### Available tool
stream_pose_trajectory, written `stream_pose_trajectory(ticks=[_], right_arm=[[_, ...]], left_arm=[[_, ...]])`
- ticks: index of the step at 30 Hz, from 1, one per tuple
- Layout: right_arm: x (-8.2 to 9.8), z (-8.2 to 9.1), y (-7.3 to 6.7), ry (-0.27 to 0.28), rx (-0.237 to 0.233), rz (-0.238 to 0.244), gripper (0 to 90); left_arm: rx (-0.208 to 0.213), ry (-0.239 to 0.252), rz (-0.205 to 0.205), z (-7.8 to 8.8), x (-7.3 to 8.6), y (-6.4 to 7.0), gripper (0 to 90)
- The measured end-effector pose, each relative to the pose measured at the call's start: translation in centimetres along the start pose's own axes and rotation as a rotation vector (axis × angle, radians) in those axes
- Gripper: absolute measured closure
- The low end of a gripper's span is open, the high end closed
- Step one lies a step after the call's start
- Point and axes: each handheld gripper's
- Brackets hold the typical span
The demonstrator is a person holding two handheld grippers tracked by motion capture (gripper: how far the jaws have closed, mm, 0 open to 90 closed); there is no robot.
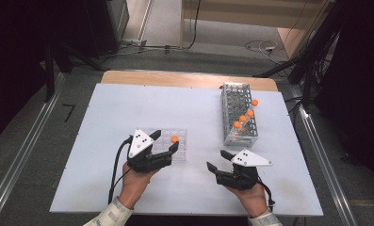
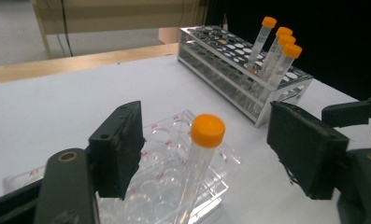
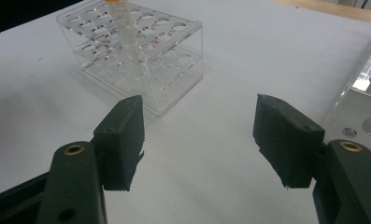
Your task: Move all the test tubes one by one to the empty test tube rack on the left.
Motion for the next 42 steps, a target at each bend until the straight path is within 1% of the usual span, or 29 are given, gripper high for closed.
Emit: stream_pose_trajectory(ticks=[3, 6, 11, 17, 21, 23, 27, 28, 31, 32, 33, 34, 35, 37, 38, 39, 41, 42], right_arm=[[0.0, 0.0, 0.2, 0.007, 0.006, 0.001, 32.6], [0.0, 0.0, 0.4, 0.008, 0.017, -0.006, 32.7], [-0.2, 0.1, 0.8, 0.018, 0.031, -0.012, 32.8], [-0.5, 0.4, 1.6, 0.045, 0.057, -0.026, 34.1], [-0.7, 0.5, 2.2, 0.066, 0.082, -0.050, 35.0], [-0.9, 0.6, 2.6, 0.079, 0.096, -0.055, 35.3], [-1.3, 0.4, 3.4, 0.099, 0.141, -0.070, 36.8], [-1.6, 0.3, 3.8, 0.110, 0.159, -0.078, 37.9], [-1.8, 0.1, 4.2, 0.119, 0.175, -0.079, 39.4], [-1.9, 0.0, 4.3, 0.124, 0.182, -0.081, 40.4], [-2.1, -0.2, 4.6, 0.131, 0.200, -0.084, 43.3], [-2.1, -0.2, 4.6, 0.131, 0.200, -0.084, 43.3], [-2.2, -0.5, 4.9, 0.139, 0.218, -0.088, 45.4], [-2.3, -0.6, 5.1, 0.141, 0.224, -0.093, 46.4], [-2.4, -0.8, 5.4, 0.150, 0.240, -0.095, 49.2], [-2.4, -0.8, 5.4, 0.150, 0.240, -0.095, 49.2], [-2.7, -1.1, 5.8, 0.160, 0.253, -0.103, 52.9], [-2.7, -1.1, 5.8, 0.160, 0.253, -0.103, 52.9]], left_arm=[[-0.018, -0.009, 0.005, 0.6, 0.5, -0.2, 24.1], [-0.015, -0.015, 0.014, 1.1, 0.8, -0.4, 23.6], [-0.027, -0.025, 0.004, 1.9, 1.3, -0.6, 22.2], [-0.063, -0.043, 0.004, 3.1, 2.3, -1.0, 21.1], [-0.083, -0.045, 0.010, 3.5, 2.9, -1.4, 21.0], [-0.087, -0.053, 0.012, 3.6, 3.2, -1.6, 21.1], [-0.094, -0.057, 0.021, 3.7, 3.4, -1.9, 21.0], [-0.095, -0.056, 0.021, 3.7, 3.4, -1.9, 21.0], [-0.096, -0.052, 0.022, 3.7, 3.3, -1.9, 21.0], [-0.096, -0.052, 0.022, 3.6, 3.3, -1.9, 21.0], [-0.097, -0.053, 0.021, 3.6, 3.3, -1.8, 20.3], [-0.096, -0.056, 0.020, 3.6, 3.3, -1.8, 20.3], [-0.096, -0.056, 0.023, 3.6, 3.3, -1.8, 18.8], [-0.099, -0.058, 0.028, 3.6, 3.3, -1.8, 18.3], [-0.102, -0.057, 0.029, 3.6, 3.3, -1.8, 16.8], [-0.106, -0.057, 0.028, 3.6, 3.2, -1.8, 16.8], [-0.110, -0.058, 0.028, 3.6, 3.2, -1.9, 14.7], [-0.113, -0.059, 0.030, 3.6, 3.2, -1.9, 14.7]])
Point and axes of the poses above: each handheld gripper's, and its own axes: z roughly backward along the jaws, x roughly out of its underside, y roughly to its right, and after that the axes turned 15 degrees about -z, right-handed
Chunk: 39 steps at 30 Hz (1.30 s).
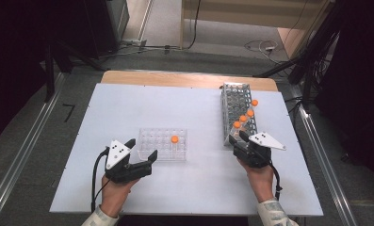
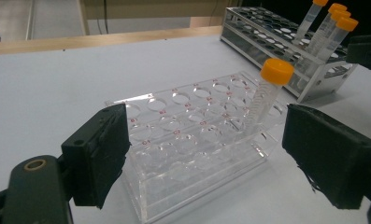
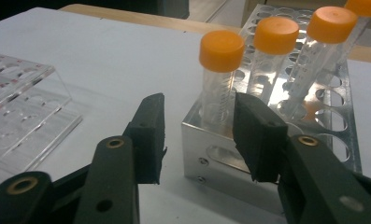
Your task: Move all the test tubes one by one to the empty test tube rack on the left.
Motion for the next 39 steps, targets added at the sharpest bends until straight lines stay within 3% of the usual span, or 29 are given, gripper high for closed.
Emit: stream_pose_trajectory(ticks=[6, 22, 31, 39], right_arm=[[-0.5, -1.0, 0.6, 0.000, 0.007, -0.021, 60.8], [-0.7, -2.6, 0.6, -0.003, 0.019, -0.030, 70.7], [-1.6, -1.6, 0.5, 0.043, 0.004, -0.027, 71.0], [-2.9, 0.5, -0.1, 0.110, -0.018, -0.024, 71.4]], left_arm=[[-0.001, -0.005, -0.002, -0.1, 0.0, 0.0, 14.5], [0.002, -0.003, -0.001, 0.0, 0.0, 0.0, 14.6], [0.006, -0.005, -0.003, 0.0, 0.0, 0.0, 14.6], [0.004, -0.002, -0.004, 0.0, 0.0, 0.0, 14.5]])
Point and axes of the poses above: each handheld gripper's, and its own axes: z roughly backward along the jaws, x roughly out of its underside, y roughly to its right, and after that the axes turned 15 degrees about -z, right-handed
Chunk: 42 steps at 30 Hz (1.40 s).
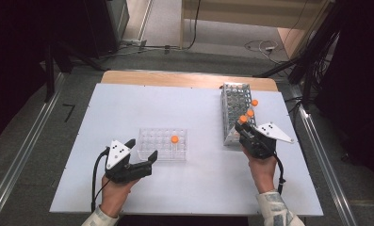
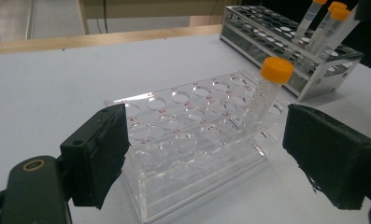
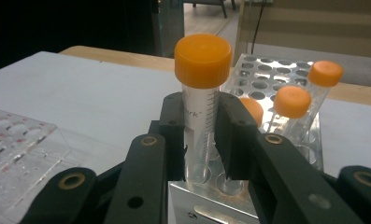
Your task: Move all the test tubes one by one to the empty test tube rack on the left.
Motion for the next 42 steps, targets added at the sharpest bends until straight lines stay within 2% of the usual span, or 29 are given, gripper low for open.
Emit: stream_pose_trajectory(ticks=[8, 16, 27, 33, 42], right_arm=[[-1.1, 1.7, -0.6, 0.031, -0.046, 0.000, 71.9], [-0.7, 3.0, -1.6, 0.023, -0.093, 0.019, 72.1], [1.9, 4.0, -3.2, -0.059, -0.163, 0.056, 72.1], [3.0, 3.7, -4.3, -0.094, -0.195, 0.078, 72.1], [4.8, 3.1, -6.2, -0.151, -0.255, 0.104, 72.1]], left_arm=[[0.003, 0.005, -0.001, 0.1, -0.1, 0.1, 14.6], [0.007, 0.009, -0.003, 0.2, -0.1, 0.2, 14.6], [0.019, 0.018, -0.012, 0.4, -0.3, 0.6, 14.9], [0.022, 0.020, -0.028, 0.5, -0.4, 1.0, 15.4], [0.059, 0.029, -0.054, 0.5, -0.7, 2.3, 17.0]])
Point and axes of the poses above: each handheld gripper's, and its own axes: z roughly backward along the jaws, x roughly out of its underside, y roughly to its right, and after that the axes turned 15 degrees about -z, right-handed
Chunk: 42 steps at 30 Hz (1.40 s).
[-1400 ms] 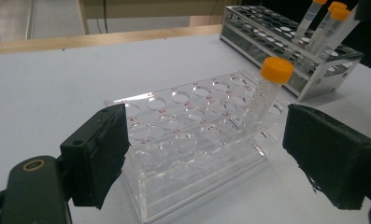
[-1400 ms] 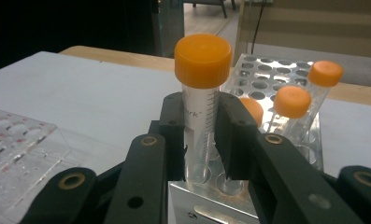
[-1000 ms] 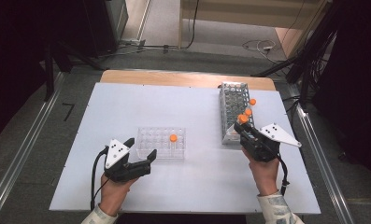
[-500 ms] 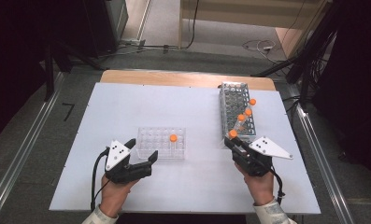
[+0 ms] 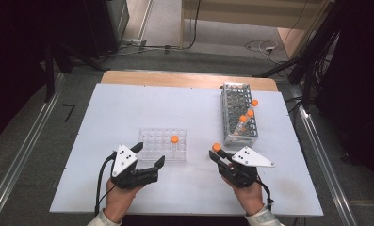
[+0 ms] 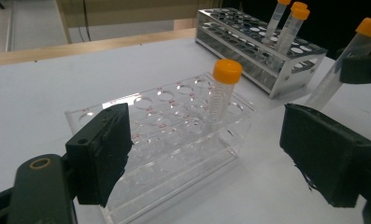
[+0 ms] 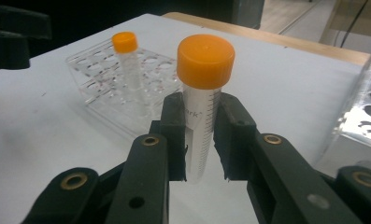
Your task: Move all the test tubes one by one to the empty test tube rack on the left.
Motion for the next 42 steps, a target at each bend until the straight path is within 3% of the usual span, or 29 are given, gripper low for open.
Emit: stream_pose_trajectory(ticks=[15, 23, 28, 35, 42], right_arm=[[1.6, -2.0, -3.1, -0.080, -0.087, 0.054, 72.1], [2.1, -3.1, -5.0, -0.110, -0.137, 0.085, 72.1], [2.0, -3.2, -5.5, -0.107, -0.145, 0.097, 72.1], [2.1, -3.6, -6.0, -0.123, -0.158, 0.109, 72.2], [2.2, -3.7, -6.5, -0.126, -0.174, 0.115, 72.2]], left_arm=[[0.082, 0.018, -0.030, -0.7, -0.6, 2.1, 23.2], [0.149, 0.045, -0.048, -1.1, -1.0, 3.4, 36.9], [0.184, 0.064, -0.064, -1.3, -1.3, 4.1, 44.9], [0.199, 0.080, -0.093, -1.4, -1.5, 4.8, 57.6], [0.199, 0.076, -0.103, -1.6, -1.5, 4.9, 63.0]])
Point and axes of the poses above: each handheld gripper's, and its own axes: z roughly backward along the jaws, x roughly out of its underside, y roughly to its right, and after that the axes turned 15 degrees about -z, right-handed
